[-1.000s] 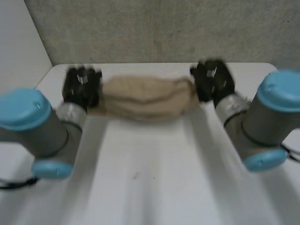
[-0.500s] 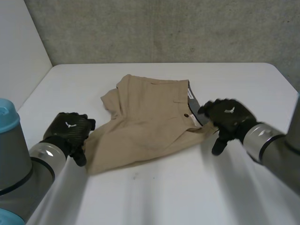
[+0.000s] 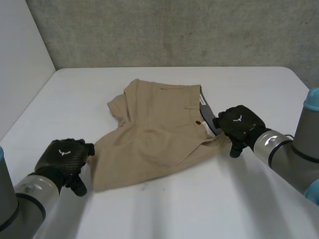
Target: Fold the shorts.
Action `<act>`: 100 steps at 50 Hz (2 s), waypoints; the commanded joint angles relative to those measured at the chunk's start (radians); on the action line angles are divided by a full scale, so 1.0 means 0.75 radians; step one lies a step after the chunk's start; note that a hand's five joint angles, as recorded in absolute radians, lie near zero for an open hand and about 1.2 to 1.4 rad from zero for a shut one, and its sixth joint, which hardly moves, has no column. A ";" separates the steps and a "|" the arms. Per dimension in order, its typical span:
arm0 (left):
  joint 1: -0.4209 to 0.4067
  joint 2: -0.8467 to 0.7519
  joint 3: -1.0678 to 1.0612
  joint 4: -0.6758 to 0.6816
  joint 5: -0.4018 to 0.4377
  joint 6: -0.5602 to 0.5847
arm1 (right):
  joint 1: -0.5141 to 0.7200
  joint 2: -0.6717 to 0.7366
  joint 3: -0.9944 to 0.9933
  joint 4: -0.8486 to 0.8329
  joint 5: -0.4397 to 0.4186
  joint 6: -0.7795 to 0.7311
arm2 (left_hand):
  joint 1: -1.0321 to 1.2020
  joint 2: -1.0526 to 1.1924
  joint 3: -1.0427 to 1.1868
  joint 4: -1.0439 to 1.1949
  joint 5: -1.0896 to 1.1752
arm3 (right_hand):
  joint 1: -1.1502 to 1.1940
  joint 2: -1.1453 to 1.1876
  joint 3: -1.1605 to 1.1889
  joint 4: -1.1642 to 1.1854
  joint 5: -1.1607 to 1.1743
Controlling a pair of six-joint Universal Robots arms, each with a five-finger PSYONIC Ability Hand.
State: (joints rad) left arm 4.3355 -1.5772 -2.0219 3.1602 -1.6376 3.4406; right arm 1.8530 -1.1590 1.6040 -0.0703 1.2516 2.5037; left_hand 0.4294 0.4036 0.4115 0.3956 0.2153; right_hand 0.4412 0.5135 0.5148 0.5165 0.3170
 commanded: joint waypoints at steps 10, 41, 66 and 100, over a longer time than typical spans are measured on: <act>0.147 0.005 -0.145 0.061 0.208 -0.004 | -0.016 0.148 -0.022 -0.178 -0.155 0.094 | 0.150 0.185 0.174 0.195 0.203 | 1.273 1.177 1.175 1.173 1.206; -0.013 -0.071 -0.168 0.268 0.195 -0.008 | -0.004 0.114 -0.012 -0.158 0.031 0.333 | 0.295 0.330 0.319 0.341 0.348 | 1.273 1.177 1.175 1.173 1.206; -0.062 -0.360 -0.069 0.444 0.046 0.006 | -0.010 0.103 -0.003 -0.121 0.031 0.331 | 0.409 0.443 0.433 0.454 0.462 | 1.273 1.177 1.175 1.173 1.206; -0.025 -0.233 -0.076 0.550 0.058 0.000 | -0.080 0.132 -0.114 0.126 -0.020 -0.111 | 1.289 1.323 1.313 1.334 1.342 | 0.104 0.008 0.006 0.004 0.037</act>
State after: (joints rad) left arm 4.2957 -1.7649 -2.0787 3.5751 -1.5931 3.4405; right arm 1.8219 -1.0736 1.5314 -0.0173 1.2459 2.5399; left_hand 1.1102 1.1932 1.1826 1.1932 0.9769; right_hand 0.4443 0.5010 0.4970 0.5001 0.3245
